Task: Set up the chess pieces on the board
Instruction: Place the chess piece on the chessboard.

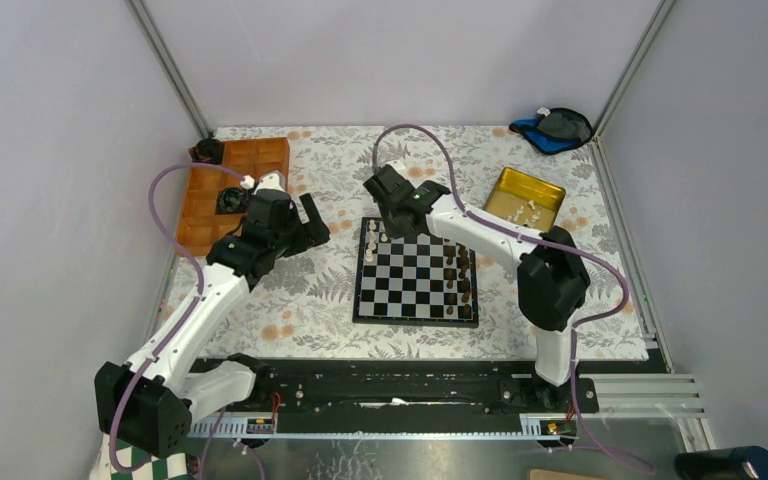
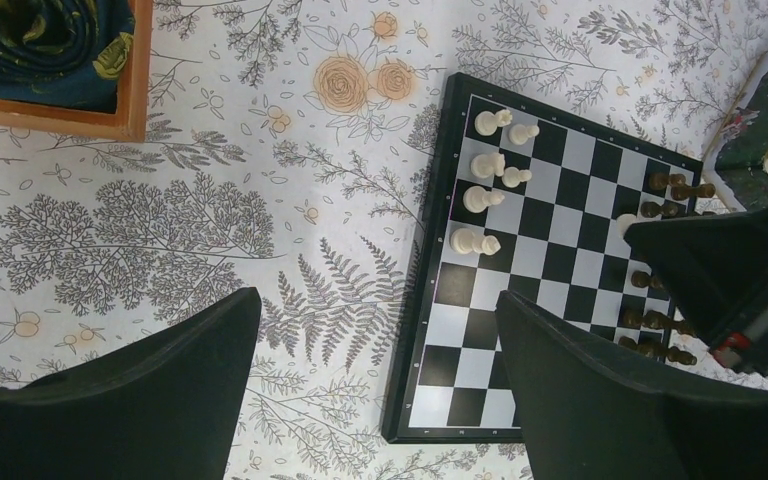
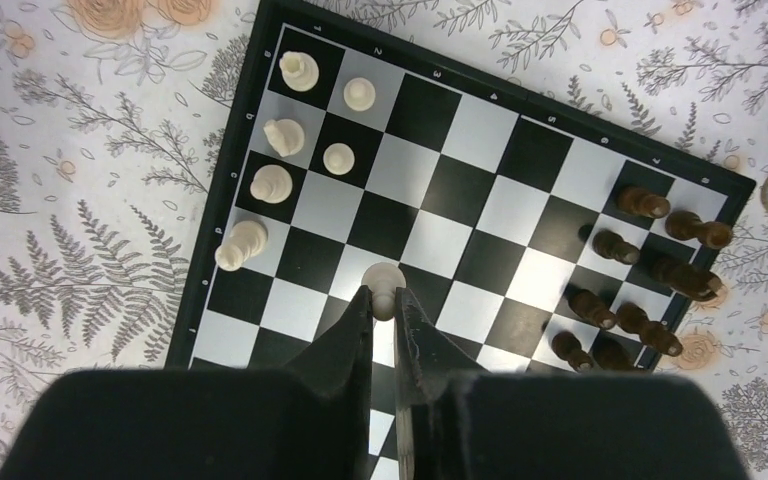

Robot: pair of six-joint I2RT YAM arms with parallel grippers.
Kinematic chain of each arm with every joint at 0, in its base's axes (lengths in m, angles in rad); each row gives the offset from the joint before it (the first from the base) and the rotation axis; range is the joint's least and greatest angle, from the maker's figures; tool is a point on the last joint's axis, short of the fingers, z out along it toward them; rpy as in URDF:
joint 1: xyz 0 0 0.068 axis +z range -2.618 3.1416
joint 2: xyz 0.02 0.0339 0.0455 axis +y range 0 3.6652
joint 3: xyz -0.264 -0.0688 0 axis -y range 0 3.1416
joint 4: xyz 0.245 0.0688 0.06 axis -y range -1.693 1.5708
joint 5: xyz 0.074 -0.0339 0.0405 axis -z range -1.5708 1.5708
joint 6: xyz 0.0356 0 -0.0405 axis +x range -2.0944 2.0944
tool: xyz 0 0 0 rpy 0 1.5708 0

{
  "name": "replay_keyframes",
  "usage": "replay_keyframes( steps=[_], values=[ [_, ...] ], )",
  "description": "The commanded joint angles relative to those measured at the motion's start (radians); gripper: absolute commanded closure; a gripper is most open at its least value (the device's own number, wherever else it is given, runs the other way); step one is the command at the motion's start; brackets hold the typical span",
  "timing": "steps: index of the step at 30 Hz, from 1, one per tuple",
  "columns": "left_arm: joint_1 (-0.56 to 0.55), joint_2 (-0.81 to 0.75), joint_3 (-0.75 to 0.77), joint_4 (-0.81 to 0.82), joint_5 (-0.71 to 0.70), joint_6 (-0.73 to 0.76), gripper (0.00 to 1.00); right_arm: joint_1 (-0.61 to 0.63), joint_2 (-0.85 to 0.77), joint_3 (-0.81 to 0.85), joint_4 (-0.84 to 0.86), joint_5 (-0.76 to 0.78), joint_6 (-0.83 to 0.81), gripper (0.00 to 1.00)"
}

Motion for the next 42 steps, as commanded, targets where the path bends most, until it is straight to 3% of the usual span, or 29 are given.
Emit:
replay_keyframes(
  steps=[1, 23, 42],
  values=[
    [-0.006, -0.021, -0.013, 0.012, -0.005, -0.015, 0.05, 0.012, 0.039, 0.018, 0.011, 0.003, 0.016, 1.0],
    [-0.006, 0.034, 0.007, 0.018, -0.027, -0.022, 0.05, 0.023, 0.211, 0.127, 0.035, -0.062, -0.034, 1.0],
    [-0.006, 0.075, 0.022, 0.036, -0.03, -0.005, 0.05, 0.022, 0.268, 0.173, 0.025, -0.084, -0.047, 1.0]
  ],
)
